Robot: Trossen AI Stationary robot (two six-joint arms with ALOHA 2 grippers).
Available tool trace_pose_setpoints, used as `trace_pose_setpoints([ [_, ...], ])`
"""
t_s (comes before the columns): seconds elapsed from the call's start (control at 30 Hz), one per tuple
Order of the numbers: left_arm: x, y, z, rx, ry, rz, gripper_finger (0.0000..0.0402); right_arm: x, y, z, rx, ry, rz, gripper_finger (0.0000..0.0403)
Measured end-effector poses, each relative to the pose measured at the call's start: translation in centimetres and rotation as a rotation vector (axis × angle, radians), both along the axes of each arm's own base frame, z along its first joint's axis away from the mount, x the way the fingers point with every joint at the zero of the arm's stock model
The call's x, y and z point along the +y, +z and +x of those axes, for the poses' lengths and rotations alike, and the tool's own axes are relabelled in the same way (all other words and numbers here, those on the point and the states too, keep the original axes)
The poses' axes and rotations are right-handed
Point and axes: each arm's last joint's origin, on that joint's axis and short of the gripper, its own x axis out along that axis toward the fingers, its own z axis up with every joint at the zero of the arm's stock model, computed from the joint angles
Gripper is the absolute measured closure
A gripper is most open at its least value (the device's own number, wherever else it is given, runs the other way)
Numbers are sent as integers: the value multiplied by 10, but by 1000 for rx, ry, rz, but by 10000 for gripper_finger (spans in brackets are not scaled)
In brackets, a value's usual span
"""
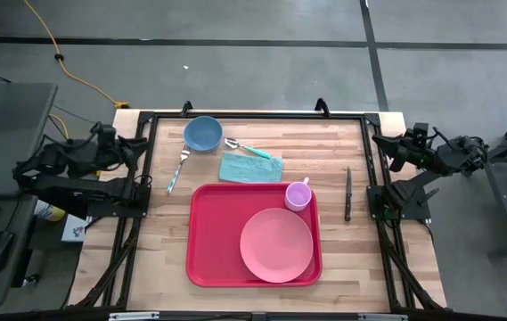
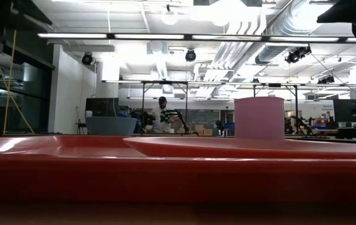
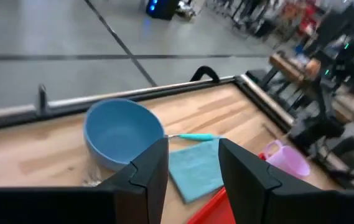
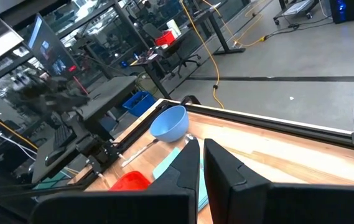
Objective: Set up tray
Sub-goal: Put the blue bowl on the pink plate
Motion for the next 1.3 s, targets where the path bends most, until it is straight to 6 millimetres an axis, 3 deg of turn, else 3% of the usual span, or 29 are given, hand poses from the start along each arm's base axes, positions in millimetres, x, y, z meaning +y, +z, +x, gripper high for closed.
trace_pose_setpoints([
  [0.23, -3, -15, 14, -148, -121, 19, 227, 0, 0, 0, -6, 1, 3, 403],
  [0.33, -4, -9, 15, -192, -152, 63, 227, 1, 1, 1, -12, 14, 11, 403],
  [0.53, -4, 22, 13, -381, -183, 303, 227, 4, 5, 6, -15, 66, 11, 403],
  [0.77, 1, 21, 19, -86, 30, 340, 227, 12, 11, 20, 3, 103, -28, 403],
  [0.93, -1, 42, 20, -54, -79, 391, 227, 13, 9, 22, 24, 83, -33, 403],
  [1.17, -6, 83, -5, -272, -271, 564, 227, 12, 9, 21, 26, 79, -35, 403],
  [1.3, -13, 99, 12, -360, -467, 797, 227, 12, 9, 21, 29, 62, -48, 403],
])
